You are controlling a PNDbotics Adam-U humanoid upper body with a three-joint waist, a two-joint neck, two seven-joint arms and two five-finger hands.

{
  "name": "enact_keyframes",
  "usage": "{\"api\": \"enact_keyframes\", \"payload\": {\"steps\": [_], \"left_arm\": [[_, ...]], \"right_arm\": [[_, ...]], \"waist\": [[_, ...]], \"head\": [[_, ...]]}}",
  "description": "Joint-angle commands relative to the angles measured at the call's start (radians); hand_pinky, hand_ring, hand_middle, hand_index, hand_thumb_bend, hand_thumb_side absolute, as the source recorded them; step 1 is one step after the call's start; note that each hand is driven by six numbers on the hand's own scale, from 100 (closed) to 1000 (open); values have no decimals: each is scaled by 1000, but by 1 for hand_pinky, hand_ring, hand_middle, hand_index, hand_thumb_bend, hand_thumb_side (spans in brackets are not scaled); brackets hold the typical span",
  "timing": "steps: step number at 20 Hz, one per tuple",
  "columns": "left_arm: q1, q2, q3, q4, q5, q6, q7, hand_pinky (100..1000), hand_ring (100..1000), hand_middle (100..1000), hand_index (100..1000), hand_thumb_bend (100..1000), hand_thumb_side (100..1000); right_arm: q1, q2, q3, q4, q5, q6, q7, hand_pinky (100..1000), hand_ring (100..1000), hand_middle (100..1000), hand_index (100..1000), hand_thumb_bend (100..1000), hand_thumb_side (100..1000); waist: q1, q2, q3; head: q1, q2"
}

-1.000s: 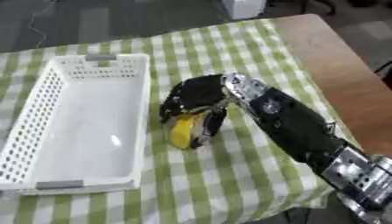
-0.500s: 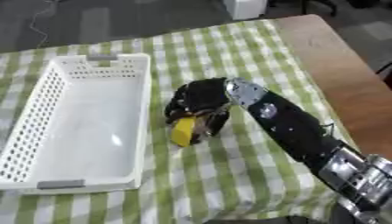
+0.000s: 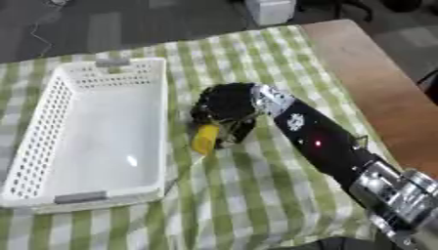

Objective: Pick up objects on the table and place them in the box.

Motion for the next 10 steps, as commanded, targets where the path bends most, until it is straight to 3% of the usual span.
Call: {"api": "enact_keyframes", "payload": {"steps": [1,2,3,5,10], "left_arm": [[-17,12,0,-12,8,0,-4,536,591,1000,908,413,754],[-18,12,-1,-12,9,0,-5,536,591,1000,908,413,754],[-18,12,-1,-12,9,1,-5,536,591,1000,908,413,754],[-18,12,0,-12,10,0,-5,535,591,1000,908,412,753],[-14,12,2,-12,10,0,-5,534,591,1000,908,409,754]], "right_arm": [[22,4,23,74,150,-98,-196,100,100,100,100,654,361],[28,6,35,69,183,-98,-246,100,100,100,100,666,399],[34,5,42,70,220,-98,-296,100,100,100,100,612,386],[54,12,31,115,295,-98,-375,100,100,100,100,581,282],[77,44,-60,262,426,-98,-473,100,100,100,100,552,246]], "waist": [[4,1,2],[3,1,3],[3,1,3],[4,1,2],[7,-2,-3]], "head": [[-8,-14],[-8,-15],[-8,-15],[-6,-16],[-1,-15]]}}
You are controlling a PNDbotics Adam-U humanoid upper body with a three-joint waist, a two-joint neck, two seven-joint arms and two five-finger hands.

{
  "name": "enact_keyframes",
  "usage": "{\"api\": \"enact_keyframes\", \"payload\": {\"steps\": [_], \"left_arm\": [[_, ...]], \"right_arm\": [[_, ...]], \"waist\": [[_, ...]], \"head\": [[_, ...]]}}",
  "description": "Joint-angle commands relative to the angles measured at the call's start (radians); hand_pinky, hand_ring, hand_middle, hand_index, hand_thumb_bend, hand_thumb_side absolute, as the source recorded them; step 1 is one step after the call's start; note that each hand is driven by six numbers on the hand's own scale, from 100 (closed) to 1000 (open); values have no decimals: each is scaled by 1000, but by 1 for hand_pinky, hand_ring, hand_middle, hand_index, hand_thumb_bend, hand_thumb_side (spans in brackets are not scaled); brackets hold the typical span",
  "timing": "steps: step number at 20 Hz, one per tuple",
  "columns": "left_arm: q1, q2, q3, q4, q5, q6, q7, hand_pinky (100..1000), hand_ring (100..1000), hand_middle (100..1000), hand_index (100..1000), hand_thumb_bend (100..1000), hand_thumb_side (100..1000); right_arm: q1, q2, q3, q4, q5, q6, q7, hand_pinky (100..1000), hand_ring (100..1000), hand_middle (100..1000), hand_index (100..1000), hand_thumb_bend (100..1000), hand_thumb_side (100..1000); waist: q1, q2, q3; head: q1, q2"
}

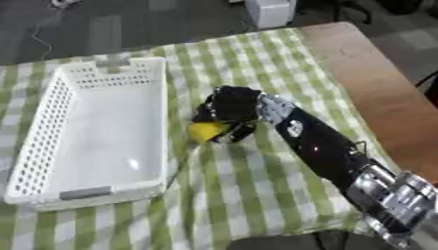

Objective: Pick up objects on the table and place them in the box.

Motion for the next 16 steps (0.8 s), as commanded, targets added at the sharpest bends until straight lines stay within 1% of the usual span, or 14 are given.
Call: {"api": "enact_keyframes", "payload": {"steps": [1,4,6,7,8,9,10,11,13,15,16], "left_arm": [[-8,12,2,-12,8,-2,-2,533,591,1000,908,408,754],[-2,13,2,-12,6,-1,-2,533,591,1000,909,406,755],[1,13,3,-12,5,-1,-2,533,592,1000,909,406,755],[3,13,3,-12,5,-1,-1,533,592,1000,909,405,755],[5,14,3,-12,5,0,-1,533,592,1000,909,404,755],[6,14,2,-12,4,0,-1,533,592,1000,909,404,755],[7,15,2,-12,4,0,-1,533,592,1000,909,403,755],[8,15,2,-12,4,0,-1,533,592,1000,909,403,755],[9,15,2,-12,4,0,0,533,592,1000,909,402,755],[10,16,2,-12,3,1,-1,533,592,1000,909,401,756],[11,16,2,-12,3,1,-1,532,592,1000,909,400,756]], "right_arm": [[71,10,-25,145,437,-258,-307,100,100,100,100,551,249],[66,14,-69,154,415,-258,-312,100,100,100,100,555,256],[60,16,-92,145,357,-258,-284,100,100,100,100,562,261],[56,16,-104,134,309,-258,-260,100,100,100,100,566,264],[53,14,-115,119,252,-258,-224,100,100,100,100,578,273],[51,13,-121,98,187,-258,-178,100,100,100,100,543,300],[49,9,-126,74,116,-258,-126,100,100,100,100,590,281],[48,6,-128,45,38,-258,-68,100,100,100,100,591,281],[47,0,-128,-18,-132,-258,60,100,100,100,100,590,284],[46,-7,-125,-86,-321,-258,195,100,100,100,100,588,284],[44,-11,-124,-116,-405,-256,255,100,100,100,100,582,281]], "waist": [[7,6,-3],[8,2,-8],[9,0,-10],[9,-2,-12],[9,-3,-13],[8,-5,-14],[8,-6,-15],[8,-7,-16],[8,-8,-17],[8,-9,-17],[8,-9,-18]], "head": [[0,-14],[0,-11],[-1,-11],[-1,-11],[-2,-10],[-2,-10],[-3,-10],[-3,-11],[-4,-13],[-7,-15],[-8,-21]]}}
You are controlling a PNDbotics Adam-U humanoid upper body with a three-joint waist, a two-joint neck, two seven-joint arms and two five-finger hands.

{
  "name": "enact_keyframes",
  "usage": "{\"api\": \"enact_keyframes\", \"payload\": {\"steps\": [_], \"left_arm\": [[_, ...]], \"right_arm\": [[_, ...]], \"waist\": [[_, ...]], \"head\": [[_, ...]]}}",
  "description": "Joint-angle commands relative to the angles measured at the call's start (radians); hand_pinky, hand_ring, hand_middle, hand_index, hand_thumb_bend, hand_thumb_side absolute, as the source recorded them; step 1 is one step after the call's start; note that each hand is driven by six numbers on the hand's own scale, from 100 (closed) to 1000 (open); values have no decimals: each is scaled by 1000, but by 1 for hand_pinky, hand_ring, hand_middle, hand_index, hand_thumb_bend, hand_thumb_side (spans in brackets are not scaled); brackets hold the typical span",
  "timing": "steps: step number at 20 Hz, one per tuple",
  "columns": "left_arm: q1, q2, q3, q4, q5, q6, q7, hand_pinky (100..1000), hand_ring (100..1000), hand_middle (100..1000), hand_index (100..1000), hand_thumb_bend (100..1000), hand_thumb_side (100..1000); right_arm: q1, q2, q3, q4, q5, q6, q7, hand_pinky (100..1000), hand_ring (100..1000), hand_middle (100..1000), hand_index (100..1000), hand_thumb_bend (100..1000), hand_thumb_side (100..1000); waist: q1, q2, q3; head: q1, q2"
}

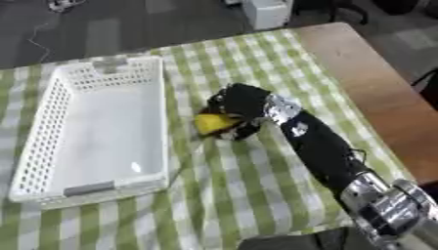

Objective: Pick up objects on the table and place them in the box.

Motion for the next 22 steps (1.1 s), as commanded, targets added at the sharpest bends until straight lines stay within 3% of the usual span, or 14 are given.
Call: {"api": "enact_keyframes", "payload": {"steps": [1,5,9,15,22], "left_arm": [[-4,16,1,-12,3,1,-1,532,592,1000,909,400,756],[-3,17,1,-12,3,2,-1,532,592,1000,909,398,757],[-3,17,0,-12,3,4,-1,533,593,1000,909,398,757],[-3,18,0,-12,3,5,-1,533,593,1000,909,397,757],[-2,19,-1,-12,3,4,-1,533,593,1000,909,397,757]], "right_arm": [[-6,-27,12,-93,-255,-63,124,100,100,100,100,582,281],[-13,-40,38,-236,-604,54,364,100,100,100,100,564,263],[-19,-59,51,-368,-857,200,534,100,100,100,100,556,244],[-31,-72,46,-487,-1013,329,608,100,100,100,100,551,230],[-60,-72,43,-552,-1105,388,627,100,100,100,100,547,215]], "waist": [[1,-8,-1],[0,-10,-1],[-1,-11,-1],[-1,-11,-1],[-2,-13,-2]], "head": [[-10,-29],[-12,-36],[-11,-38],[-11,-41],[-15,-45]]}}
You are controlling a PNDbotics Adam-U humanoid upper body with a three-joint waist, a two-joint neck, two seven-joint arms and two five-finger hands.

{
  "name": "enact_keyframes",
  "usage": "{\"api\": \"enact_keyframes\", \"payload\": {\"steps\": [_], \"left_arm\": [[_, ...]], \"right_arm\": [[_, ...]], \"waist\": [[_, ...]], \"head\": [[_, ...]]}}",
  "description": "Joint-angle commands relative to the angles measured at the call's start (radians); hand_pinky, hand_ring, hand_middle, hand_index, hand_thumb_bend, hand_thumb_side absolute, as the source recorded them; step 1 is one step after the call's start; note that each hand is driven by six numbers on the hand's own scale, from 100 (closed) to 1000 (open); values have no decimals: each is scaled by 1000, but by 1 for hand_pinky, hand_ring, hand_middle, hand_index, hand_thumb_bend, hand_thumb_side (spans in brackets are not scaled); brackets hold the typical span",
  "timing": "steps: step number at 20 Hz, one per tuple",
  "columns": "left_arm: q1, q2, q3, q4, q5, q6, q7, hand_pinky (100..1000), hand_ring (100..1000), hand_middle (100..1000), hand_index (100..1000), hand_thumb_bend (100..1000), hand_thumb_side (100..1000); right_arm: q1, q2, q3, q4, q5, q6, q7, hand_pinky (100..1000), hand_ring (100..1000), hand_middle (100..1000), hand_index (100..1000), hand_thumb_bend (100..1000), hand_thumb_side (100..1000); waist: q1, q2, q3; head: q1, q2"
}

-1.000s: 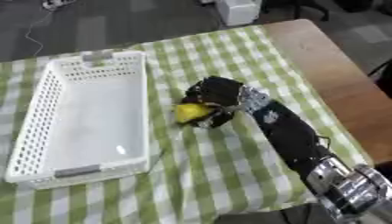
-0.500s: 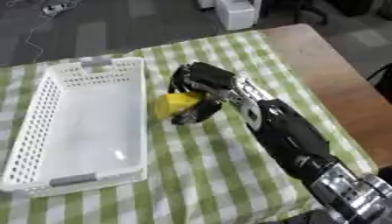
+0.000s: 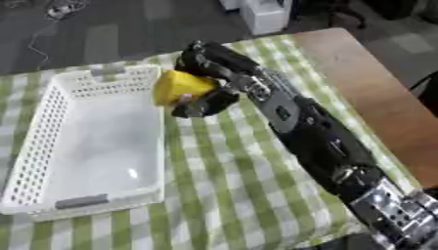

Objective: Pick up objects on the table and place them in the box.

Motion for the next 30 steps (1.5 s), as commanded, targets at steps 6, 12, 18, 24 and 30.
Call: {"api": "enact_keyframes", "payload": {"steps": [6,12,18,24,30], "left_arm": [[-9,18,-1,-12,5,1,0,535,594,1000,909,399,756],[-21,16,-5,-12,12,1,-3,538,595,1000,908,400,755],[-46,10,-8,-12,26,3,-7,545,596,1000,907,405,751],[-84,-1,-11,-12,47,6,-10,554,597,1000,907,411,747],[-126,-16,-13,-12,71,11,-13,567,599,1000,906,418,742]], "right_arm": [[-76,-5,1,-69,-89,27,11,100,100,100,100,547,207],[-111,34,25,-53,-103,6,34,100,100,100,100,550,207],[-135,69,43,-21,-90,-32,46,100,100,100,100,549,212],[-147,87,51,6,-86,-82,42,100,100,100,100,551,202],[-162,102,57,41,-92,-130,47,100,100,100,100,561,204]], "waist": [[-2,-15,2],[-3,-13,13],[-7,-6,31],[-12,3,55],[-19,15,85]], "head": [[-18,-21],[-25,-22],[-24,-26],[-12,-35],[-7,-45]]}}
